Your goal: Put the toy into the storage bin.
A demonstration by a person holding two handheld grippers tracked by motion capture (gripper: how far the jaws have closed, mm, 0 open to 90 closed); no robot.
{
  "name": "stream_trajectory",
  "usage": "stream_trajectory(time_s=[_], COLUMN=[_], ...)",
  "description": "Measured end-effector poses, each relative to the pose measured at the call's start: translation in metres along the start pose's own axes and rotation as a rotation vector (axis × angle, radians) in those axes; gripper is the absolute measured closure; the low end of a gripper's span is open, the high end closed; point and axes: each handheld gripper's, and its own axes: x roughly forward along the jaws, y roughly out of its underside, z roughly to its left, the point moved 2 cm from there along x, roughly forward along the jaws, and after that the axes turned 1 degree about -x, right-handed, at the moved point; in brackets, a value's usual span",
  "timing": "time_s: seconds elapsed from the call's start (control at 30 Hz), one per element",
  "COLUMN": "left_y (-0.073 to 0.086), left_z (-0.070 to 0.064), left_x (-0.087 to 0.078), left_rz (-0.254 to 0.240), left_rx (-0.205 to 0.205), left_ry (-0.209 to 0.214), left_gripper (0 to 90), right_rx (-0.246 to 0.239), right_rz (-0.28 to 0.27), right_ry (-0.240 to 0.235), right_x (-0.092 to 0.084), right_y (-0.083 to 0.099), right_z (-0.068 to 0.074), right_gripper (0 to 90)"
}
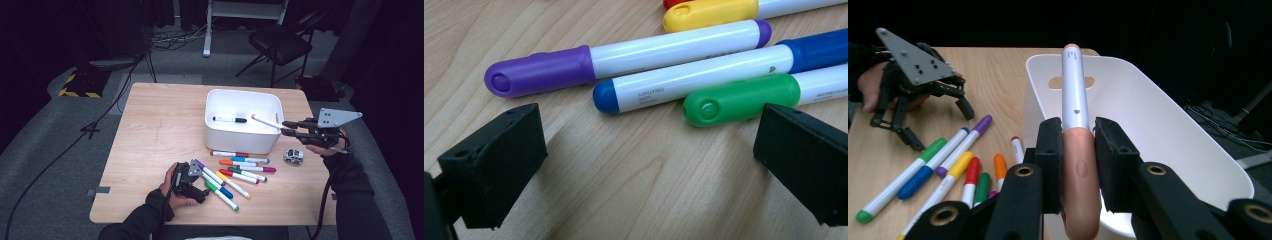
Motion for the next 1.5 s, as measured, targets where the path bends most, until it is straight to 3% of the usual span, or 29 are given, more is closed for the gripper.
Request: stream_trajectory(time_s=[0.37, 0.67, 0.7, 1.0, 1.17, 1.5], left_y=[0.0, 0.0, 0.001, 0.0, 0.0, 0.0], left_z=[0.0, 0.0, -0.001, 0.0, 0.0, 0.0], left_x=[0.0, 0.0, 0.0, 0.0, 0.0, 0.0], left_rz=[0.0, 0.004, 0.013, 0.004, 0.004, 0.004], left_rx=[-0.001, 0.005, -0.012, 0.0, 0.001, 0.001], left_ry=[0.002, 0.003, 0.011, 0.006, 0.004, 0.004], left_gripper=[0.7, 0.7, 0.7, 0.7, 0.7, 0.7], right_rx=[0.012, 0.031, 0.029, 0.016, -0.009, 0.002], right_rz=[0.073, 0.151, 0.163, 0.315, 0.414, 0.498], right_ry=[-0.002, -0.019, -0.02, -0.044, -0.053, -0.047], right_x=[0.04, 0.07, 0.073, 0.098, 0.105, 0.095], right_y=[-0.018, -0.02, -0.02, -0.013, -0.008, -0.003], right_z=[-0.022, -0.032, -0.033, -0.038, -0.038, -0.041], right_gripper=[74.1, 74.1, 74.1, 74.1, 74.1, 74.0])
